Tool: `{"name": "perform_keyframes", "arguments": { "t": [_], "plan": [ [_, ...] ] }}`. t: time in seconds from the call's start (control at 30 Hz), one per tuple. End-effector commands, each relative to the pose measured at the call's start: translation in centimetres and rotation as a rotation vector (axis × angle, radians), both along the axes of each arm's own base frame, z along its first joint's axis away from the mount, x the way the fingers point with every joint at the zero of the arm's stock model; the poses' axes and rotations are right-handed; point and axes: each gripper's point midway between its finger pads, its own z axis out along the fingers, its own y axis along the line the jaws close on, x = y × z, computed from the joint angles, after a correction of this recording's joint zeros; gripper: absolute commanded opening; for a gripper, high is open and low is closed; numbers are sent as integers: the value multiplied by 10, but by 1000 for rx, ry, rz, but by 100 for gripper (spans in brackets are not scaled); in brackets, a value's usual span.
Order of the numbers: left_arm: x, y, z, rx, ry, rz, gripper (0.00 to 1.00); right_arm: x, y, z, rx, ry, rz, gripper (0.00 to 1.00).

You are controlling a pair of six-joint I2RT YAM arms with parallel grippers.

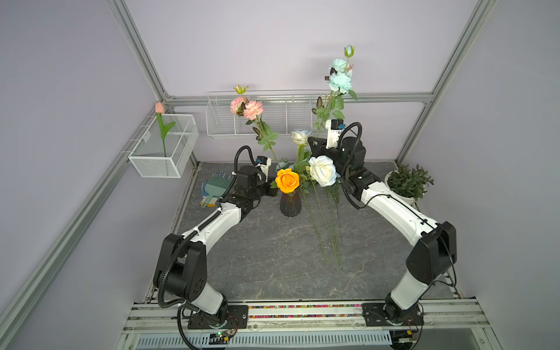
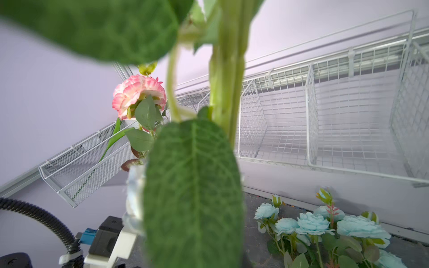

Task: Pick out blue flowers from the vase
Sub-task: Pick up the flower from the vase.

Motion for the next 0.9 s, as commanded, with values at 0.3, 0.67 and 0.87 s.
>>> {"name": "perform_keyframes", "arguments": {
  "t": [0.3,0.67,0.87],
  "plan": [
    [-5,0,-6,-11,16,1,27,-48,-59,109,-68,-166,-83,7],
    [-4,-2,-9,-8,20,-5,27,-98,-100,155,-163,-197,-117,7],
    [-1,-3,-7,-16,12,-5,27,-112,-119,129,-249,-64,-133,7]
  ]
}}
